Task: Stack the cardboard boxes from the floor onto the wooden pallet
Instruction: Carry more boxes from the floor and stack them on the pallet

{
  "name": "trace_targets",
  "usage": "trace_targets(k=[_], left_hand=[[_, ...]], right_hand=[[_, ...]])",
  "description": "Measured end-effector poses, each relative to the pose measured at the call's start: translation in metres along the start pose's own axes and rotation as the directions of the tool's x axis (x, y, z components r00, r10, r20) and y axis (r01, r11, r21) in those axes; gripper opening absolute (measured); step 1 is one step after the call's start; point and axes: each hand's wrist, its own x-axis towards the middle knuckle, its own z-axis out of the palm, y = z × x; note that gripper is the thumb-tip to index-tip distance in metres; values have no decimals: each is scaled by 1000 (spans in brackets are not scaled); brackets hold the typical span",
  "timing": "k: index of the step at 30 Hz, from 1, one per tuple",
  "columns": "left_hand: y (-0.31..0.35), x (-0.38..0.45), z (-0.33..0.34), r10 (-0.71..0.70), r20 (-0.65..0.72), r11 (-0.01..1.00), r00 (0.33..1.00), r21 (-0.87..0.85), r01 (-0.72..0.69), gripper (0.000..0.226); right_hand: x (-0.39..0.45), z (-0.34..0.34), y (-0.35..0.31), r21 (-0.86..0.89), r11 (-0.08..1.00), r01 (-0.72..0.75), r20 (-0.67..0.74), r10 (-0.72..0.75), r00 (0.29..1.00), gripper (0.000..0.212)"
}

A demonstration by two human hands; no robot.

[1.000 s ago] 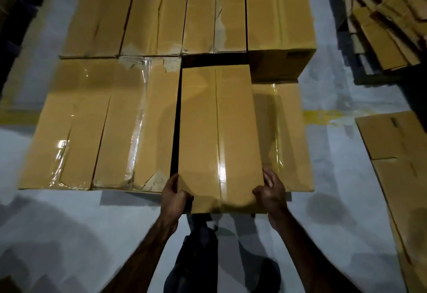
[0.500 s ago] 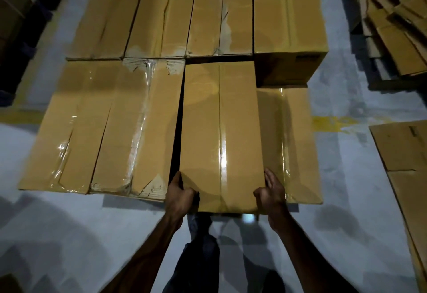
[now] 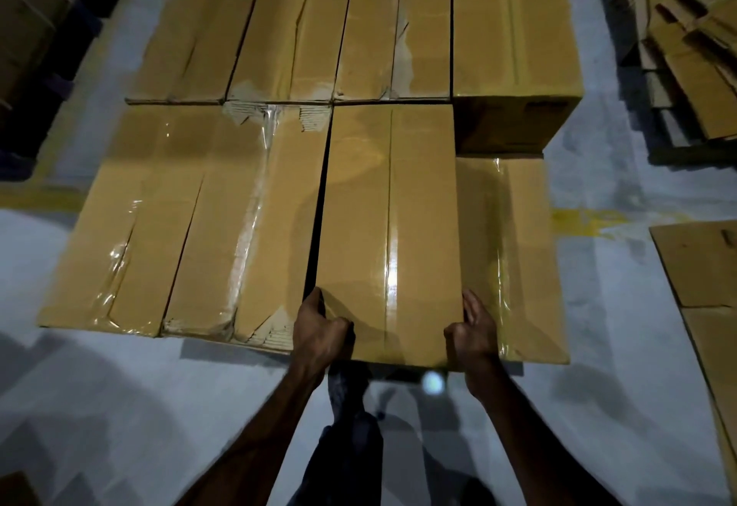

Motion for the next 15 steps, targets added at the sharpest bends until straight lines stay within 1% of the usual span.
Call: trace_targets(k=[5, 9, 15], left_hand=[[-3, 6, 0, 21, -18, 1000, 1000, 6, -21, 52], [-6, 9, -2, 32, -20, 999, 999, 4, -32, 50], [-12, 15, -2, 35, -39, 998, 999, 44, -33, 61]], right_hand=[[4, 4, -3, 3, 1000, -16, -16, 16, 1000, 84], [3, 7, -3, -16, 1000, -23, -3, 23, 1000, 86], [1, 8, -6, -40, 999, -31, 18, 32, 999, 87]])
